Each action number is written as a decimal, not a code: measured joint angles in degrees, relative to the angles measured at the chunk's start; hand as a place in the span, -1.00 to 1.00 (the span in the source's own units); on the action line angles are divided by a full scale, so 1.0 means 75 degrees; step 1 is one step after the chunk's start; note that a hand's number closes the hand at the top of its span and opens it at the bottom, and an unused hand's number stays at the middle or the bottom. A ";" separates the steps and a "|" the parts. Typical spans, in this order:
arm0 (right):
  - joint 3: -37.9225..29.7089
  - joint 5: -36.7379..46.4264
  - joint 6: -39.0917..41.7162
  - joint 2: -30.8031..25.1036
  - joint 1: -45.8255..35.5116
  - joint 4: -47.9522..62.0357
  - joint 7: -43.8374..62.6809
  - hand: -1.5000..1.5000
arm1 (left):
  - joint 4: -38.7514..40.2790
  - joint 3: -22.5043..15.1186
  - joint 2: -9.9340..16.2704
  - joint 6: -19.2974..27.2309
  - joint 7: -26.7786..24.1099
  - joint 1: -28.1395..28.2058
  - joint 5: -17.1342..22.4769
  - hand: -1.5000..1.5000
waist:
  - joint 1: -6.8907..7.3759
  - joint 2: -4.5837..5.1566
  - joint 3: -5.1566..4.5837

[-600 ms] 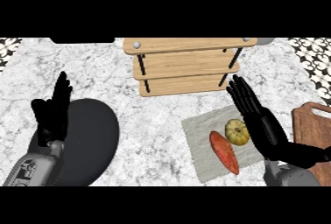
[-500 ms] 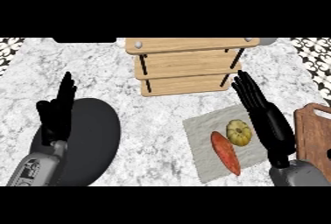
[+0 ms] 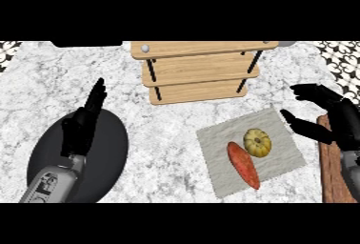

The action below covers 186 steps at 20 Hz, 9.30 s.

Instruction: Pick the squash from the placemat and place it in the tiered shelf

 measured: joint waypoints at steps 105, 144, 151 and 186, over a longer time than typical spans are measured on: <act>0.1283 0.8565 0.4728 0.2411 -0.0103 -0.0302 0.4301 -1.00 | -0.0264 0.1381 -0.1559 -0.2146 -0.0135 0.0469 -0.1563 0.00 | 0.0311 -0.0095 0.0042; 0.6512 0.8208 -0.1116 0.3959 -0.2459 -0.1921 0.8087 1.00 | 0.0262 0.1427 -0.1731 -0.2383 -0.0256 0.0129 -0.1711 0.00 | 0.0651 -0.0146 0.0045; 0.6043 0.9139 -0.0853 0.3927 -0.3635 -0.2097 0.8784 1.00 | 0.0195 0.1479 -0.1712 -0.2355 -0.0146 0.0113 -0.1700 0.00 | 0.0492 -0.0198 0.0034; 0.2103 1.0508 0.1155 0.3984 -0.8105 0.0715 0.8348 1.00 | 0.0312 0.1594 -0.1700 -0.2332 -0.0462 0.0198 -0.1730 0.00 | 0.0394 -0.0084 0.0050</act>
